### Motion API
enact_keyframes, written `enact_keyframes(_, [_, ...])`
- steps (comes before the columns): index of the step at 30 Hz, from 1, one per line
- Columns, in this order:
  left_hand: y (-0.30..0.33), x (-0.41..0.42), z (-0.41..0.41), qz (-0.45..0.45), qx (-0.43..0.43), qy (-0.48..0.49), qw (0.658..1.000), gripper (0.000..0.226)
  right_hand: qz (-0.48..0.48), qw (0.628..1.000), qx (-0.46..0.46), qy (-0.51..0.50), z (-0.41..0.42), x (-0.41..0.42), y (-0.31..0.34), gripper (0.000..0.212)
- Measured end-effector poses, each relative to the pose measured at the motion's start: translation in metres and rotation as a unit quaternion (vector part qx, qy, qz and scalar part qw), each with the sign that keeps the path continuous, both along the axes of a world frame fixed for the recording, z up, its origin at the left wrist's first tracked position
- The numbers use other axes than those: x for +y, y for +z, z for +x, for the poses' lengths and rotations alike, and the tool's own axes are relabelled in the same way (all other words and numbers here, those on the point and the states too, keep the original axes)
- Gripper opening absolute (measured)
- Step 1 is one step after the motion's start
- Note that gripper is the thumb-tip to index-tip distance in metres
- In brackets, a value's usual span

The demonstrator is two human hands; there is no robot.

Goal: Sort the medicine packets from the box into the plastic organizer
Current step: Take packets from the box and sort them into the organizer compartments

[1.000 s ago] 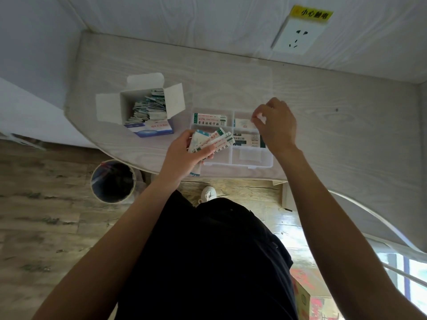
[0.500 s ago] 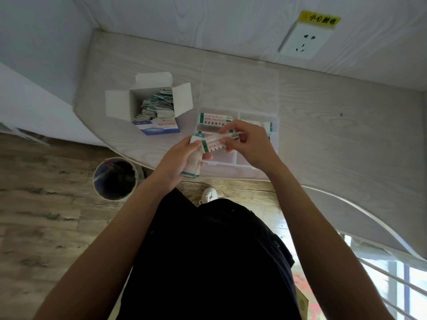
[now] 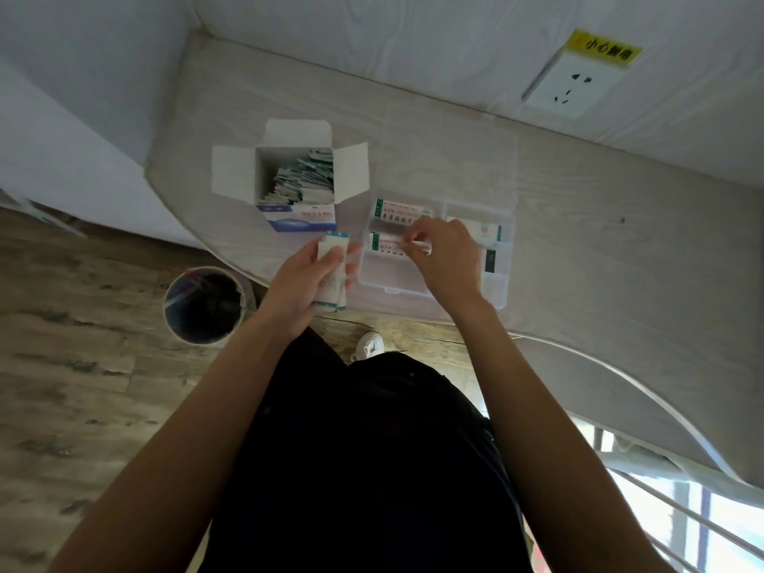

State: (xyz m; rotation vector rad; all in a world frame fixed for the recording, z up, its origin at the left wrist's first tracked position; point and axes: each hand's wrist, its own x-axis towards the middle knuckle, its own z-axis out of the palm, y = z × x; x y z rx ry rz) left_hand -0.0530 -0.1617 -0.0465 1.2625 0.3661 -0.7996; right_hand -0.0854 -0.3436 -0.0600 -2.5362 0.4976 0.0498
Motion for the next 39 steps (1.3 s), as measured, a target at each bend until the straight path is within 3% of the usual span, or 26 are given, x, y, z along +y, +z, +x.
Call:
enact_keyframes(4, [0.002, -0.002, -0.002, -0.003, -0.024, -0.001, 1.0, 0.016, -0.092, 0.994, -0.035, 0.037, 0.002, 0.003, 0.001, 0.015])
enact_keyframes(8, [-0.002, -0.005, -0.002, 0.007, -0.016, -0.014, 1.0, 0.017, -0.129, 0.989, 0.02, 0.063, 0.008, 0.004, 0.003, 0.025])
enact_keyframes(11, [-0.002, -0.011, -0.002, 0.047, -0.044, -0.049, 0.997, 0.012, -0.042, 0.998, -0.046, 0.019, 0.005, 0.006, 0.012, 0.019])
enact_keyframes(13, [0.0, -0.017, -0.002, 0.085, -0.094, -0.089, 0.988, 0.009, 0.11, 0.991, -0.077, -0.012, 0.002, 0.007, 0.022, 0.016])
enact_keyframes(15, [0.002, -0.023, -0.003, 0.111, -0.147, -0.136, 0.973, 0.008, 0.249, 0.968, -0.04, -0.016, -0.001, 0.009, 0.031, 0.011])
enact_keyframes(18, [0.005, -0.03, -0.004, 0.116, -0.185, -0.183, 0.958, 0.023, 0.334, 0.942, -0.004, -0.023, -0.006, 0.006, 0.034, 0.009])
enact_keyframes(21, [0.011, -0.035, -0.003, 0.11, -0.193, -0.219, 0.95, 0.037, 0.362, 0.931, -0.01, -0.047, -0.01, 0.003, 0.032, 0.006])
enact_keyframes(24, [0.015, -0.038, -0.001, 0.07, -0.098, -0.218, 0.968, 0.026, 0.353, 0.933, -0.026, -0.069, -0.012, -0.003, 0.025, 0.004])
enact_keyframes(27, [0.017, -0.031, 0.0, 0.03, -0.023, -0.258, 0.965, 0.026, 0.354, 0.931, -0.034, -0.079, -0.014, -0.009, 0.023, 0.006])
enact_keyframes(30, [0.016, -0.029, -0.001, 0.015, -0.048, -0.249, 0.967, 0.022, 0.405, 0.907, -0.048, -0.105, -0.014, -0.012, 0.029, 0.002])
enact_keyframes(33, [0.014, -0.035, -0.001, 0.023, -0.064, -0.159, 0.985, 0.013, 0.464, 0.874, -0.04, -0.141, -0.015, -0.013, 0.032, 0.009])
enact_keyframes(39, [0.009, -0.038, 0.001, 0.107, -0.134, -0.122, 0.978, 0.014, 0.452, 0.878, -0.038, -0.149, -0.018, -0.008, 0.028, 0.009])
